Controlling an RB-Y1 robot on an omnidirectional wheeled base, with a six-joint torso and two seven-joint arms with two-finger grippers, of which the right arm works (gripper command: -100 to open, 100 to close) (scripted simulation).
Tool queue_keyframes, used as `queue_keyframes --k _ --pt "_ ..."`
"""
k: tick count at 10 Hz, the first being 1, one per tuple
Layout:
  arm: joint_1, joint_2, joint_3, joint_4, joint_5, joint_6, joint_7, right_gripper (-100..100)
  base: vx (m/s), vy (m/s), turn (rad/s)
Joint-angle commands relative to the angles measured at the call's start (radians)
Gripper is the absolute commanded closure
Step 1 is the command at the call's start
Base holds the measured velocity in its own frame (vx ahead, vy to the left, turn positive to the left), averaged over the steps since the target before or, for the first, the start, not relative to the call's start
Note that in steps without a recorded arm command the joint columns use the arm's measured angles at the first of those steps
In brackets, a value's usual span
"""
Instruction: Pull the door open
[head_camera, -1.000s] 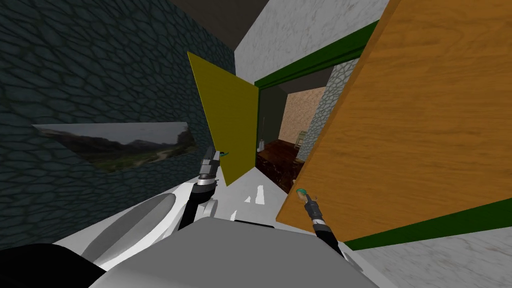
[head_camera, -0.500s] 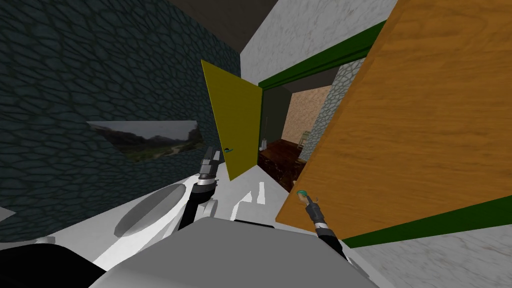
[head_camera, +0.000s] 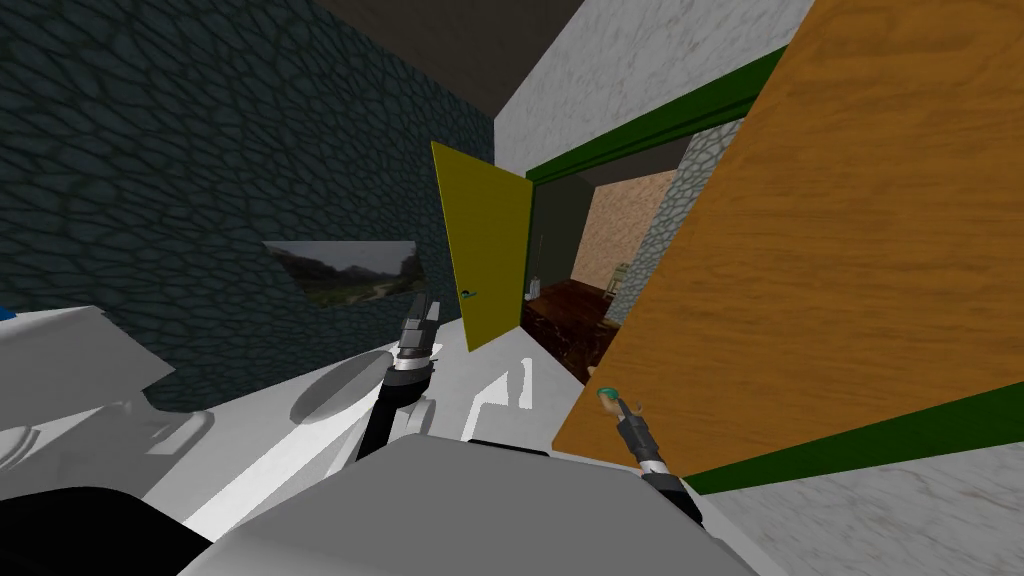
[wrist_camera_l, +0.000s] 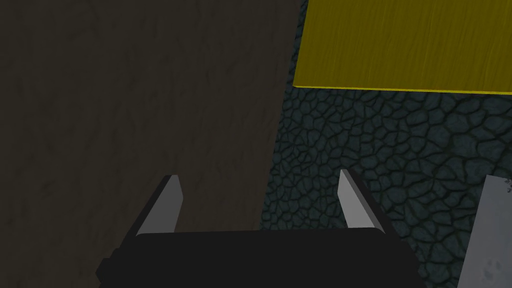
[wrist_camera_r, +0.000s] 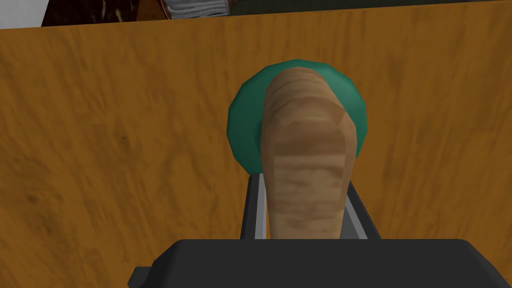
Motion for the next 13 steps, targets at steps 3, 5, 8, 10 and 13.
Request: queue_keyframes --k 3,5,8,10,13 --pt "0.01 -0.013 0.015 0.013 0.002 -0.032 -0.016 100 -0.169 -0.041 0.094" --pt "0.026 -0.019 0.026 0.023 0.001 -0.059 -0.023 100 -0.162 -0.056 0.149" --pt "0.044 -0.03 0.038 0.036 -0.002 -0.099 -0.034 100 -0.189 -0.077 0.181" --pt "0.058 -0.037 0.047 0.046 -0.004 -0.127 -0.041 100 -0.2 -0.066 0.181" --pt "0.071 -0.045 0.056 0.055 -0.007 -0.155 -0.048 100 -0.16 -0.043 0.102"
